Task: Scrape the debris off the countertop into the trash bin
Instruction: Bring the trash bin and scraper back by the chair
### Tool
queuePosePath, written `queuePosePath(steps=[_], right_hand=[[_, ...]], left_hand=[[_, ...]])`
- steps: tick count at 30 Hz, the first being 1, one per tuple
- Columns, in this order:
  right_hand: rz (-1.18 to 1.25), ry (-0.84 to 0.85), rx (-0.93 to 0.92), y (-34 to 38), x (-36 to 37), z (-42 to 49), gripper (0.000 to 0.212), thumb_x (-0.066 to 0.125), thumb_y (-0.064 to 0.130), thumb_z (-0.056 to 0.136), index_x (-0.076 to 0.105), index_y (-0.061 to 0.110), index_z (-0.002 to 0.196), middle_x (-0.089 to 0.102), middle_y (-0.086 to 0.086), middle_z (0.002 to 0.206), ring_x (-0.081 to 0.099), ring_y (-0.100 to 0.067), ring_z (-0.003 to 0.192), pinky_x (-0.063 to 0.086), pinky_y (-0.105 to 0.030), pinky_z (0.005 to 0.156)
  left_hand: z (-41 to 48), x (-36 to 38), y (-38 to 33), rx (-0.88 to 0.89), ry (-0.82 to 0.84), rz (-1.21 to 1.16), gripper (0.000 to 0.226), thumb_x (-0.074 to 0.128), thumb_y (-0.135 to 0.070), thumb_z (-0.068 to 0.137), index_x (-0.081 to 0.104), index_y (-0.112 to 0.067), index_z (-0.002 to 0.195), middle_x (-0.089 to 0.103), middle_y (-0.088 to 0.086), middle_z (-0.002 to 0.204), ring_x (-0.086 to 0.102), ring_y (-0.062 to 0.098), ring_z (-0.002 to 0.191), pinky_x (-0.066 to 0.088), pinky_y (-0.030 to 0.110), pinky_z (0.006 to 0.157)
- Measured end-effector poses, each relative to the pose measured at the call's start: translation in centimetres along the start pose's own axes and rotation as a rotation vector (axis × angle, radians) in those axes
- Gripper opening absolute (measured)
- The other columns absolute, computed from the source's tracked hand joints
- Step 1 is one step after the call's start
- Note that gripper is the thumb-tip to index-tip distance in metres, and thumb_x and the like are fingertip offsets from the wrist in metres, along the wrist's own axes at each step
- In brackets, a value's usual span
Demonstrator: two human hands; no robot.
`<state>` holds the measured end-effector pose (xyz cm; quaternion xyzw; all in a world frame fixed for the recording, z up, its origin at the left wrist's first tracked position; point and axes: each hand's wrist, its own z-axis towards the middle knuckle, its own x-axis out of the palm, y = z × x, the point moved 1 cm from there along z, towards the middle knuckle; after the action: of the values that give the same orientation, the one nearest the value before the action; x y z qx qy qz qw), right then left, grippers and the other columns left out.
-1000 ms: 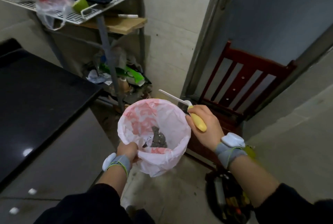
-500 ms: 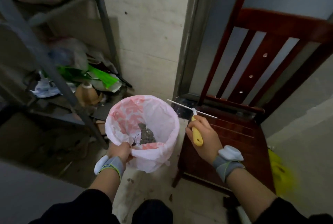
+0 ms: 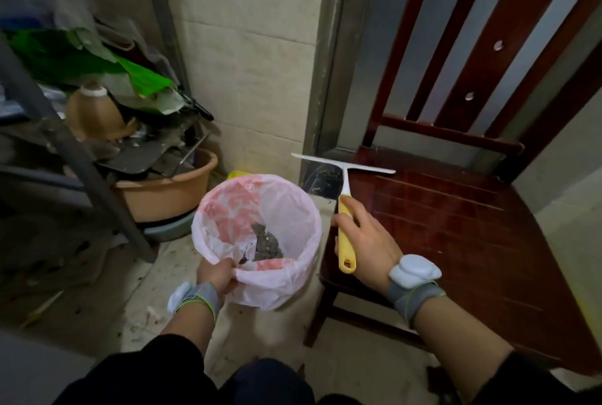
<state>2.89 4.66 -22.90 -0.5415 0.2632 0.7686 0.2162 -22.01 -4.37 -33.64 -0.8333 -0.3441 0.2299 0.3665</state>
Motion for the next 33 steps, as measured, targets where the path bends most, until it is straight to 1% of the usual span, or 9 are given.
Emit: queuePosePath(steps=[4,7,10,12,14,17,20,27,33], right_hand=[[-0.035,-0.047,-0.007,0.1,0.1,-0.8,0.061,0.079,-0.002,0.058,0.047,0.015,0.107,0.046,-0.026,0.137,0.064,-0.041,0.094,0.054,-0.036,0.070],[-0.032,-0.053,-0.024,0.5,0.0,-1.2,0.056,0.070,-0.008,0.061,0.048,0.011,0.108,0.045,-0.030,0.137,0.061,-0.046,0.098,0.055,-0.042,0.073],[-0.048,-0.037,0.003,0.6,-0.2,-1.2,0.051,0.068,-0.012,0.059,0.057,0.004,0.107,0.044,-0.032,0.138,0.060,-0.049,0.098,0.054,-0.045,0.073],[-0.065,-0.033,0.013,0.5,-0.2,-1.2,0.051,0.068,-0.012,0.060,0.058,0.004,0.106,0.043,-0.031,0.138,0.060,-0.048,0.098,0.053,-0.044,0.073],[-0.083,-0.056,0.009,0.4,-0.2,-1.3,0.041,0.071,-0.006,0.069,0.055,0.008,0.105,0.044,-0.028,0.137,0.061,-0.044,0.094,0.052,-0.040,0.071],[-0.124,-0.111,-0.010,0.0,-0.6,-1.9,0.027,0.075,0.006,0.079,0.057,0.008,0.099,0.050,-0.028,0.132,0.063,-0.041,0.092,0.051,-0.037,0.069],[-0.160,-0.150,-0.012,-1.2,-1.4,-2.9,0.031,0.077,0.006,0.076,0.055,0.008,0.099,0.051,-0.029,0.131,0.063,-0.041,0.094,0.052,-0.038,0.070],[-0.245,-0.107,0.091,-5.7,-4.3,-7.7,0.046,0.084,0.005,0.066,0.056,0.013,0.101,0.053,-0.026,0.130,0.065,-0.038,0.095,0.053,-0.035,0.069],[-0.296,-0.097,0.180,-9.5,-5.9,-11.7,0.036,0.084,0.007,0.067,0.063,0.010,0.097,0.058,-0.029,0.122,0.066,-0.040,0.091,0.052,-0.035,0.067]], left_hand=[[1.6,0.0,2.5,-0.002,-0.020,-0.025,0.029,0.057,-0.005,0.080,0.058,-0.009,0.109,0.060,0.018,0.106,0.061,0.035,0.087,0.055,0.054,0.082],[4.2,-0.3,5.0,-0.018,-0.005,-0.026,0.058,0.068,-0.020,0.064,0.060,-0.008,0.120,0.063,0.020,0.115,0.063,0.038,0.099,0.053,0.055,0.087],[2.1,-0.5,4.3,-0.077,0.036,-0.060,0.044,0.071,-0.012,0.082,0.057,-0.004,0.123,0.061,0.021,0.118,0.061,0.035,0.101,0.052,0.051,0.090],[1.1,-0.3,3.5,-0.102,0.037,-0.031,0.038,0.066,-0.012,0.089,0.052,-0.003,0.123,0.059,0.020,0.115,0.059,0.034,0.097,0.053,0.043,0.080],[0.8,-0.2,2.5,-0.084,-0.039,0.103,0.058,0.067,-0.017,0.088,0.039,0.002,0.136,0.051,0.024,0.130,0.055,0.038,0.111,0.050,0.042,0.083],[-0.8,0.2,0.4,0.079,-0.192,0.472,0.088,0.062,-0.027,0.090,0.006,0.000,0.151,0.022,0.024,0.154,0.027,0.039,0.139,0.027,0.042,0.113],[-4.1,2.8,-2.3,0.325,-0.193,0.579,0.079,0.055,-0.028,0.094,0.006,-0.005,0.153,0.009,0.021,0.158,0.009,0.034,0.146,0.007,0.037,0.118],[-12.2,11.6,-6.3,0.850,0.031,0.681,0.047,0.051,-0.017,0.092,0.045,-0.009,0.138,0.040,0.015,0.144,0.034,0.032,0.132,0.022,0.031,0.108],[-15.7,16.4,-3.8,1.068,0.202,1.044,0.064,0.024,-0.037,0.089,0.035,-0.011,0.145,0.026,0.005,0.156,0.017,0.020,0.146,0.011,0.029,0.118]])
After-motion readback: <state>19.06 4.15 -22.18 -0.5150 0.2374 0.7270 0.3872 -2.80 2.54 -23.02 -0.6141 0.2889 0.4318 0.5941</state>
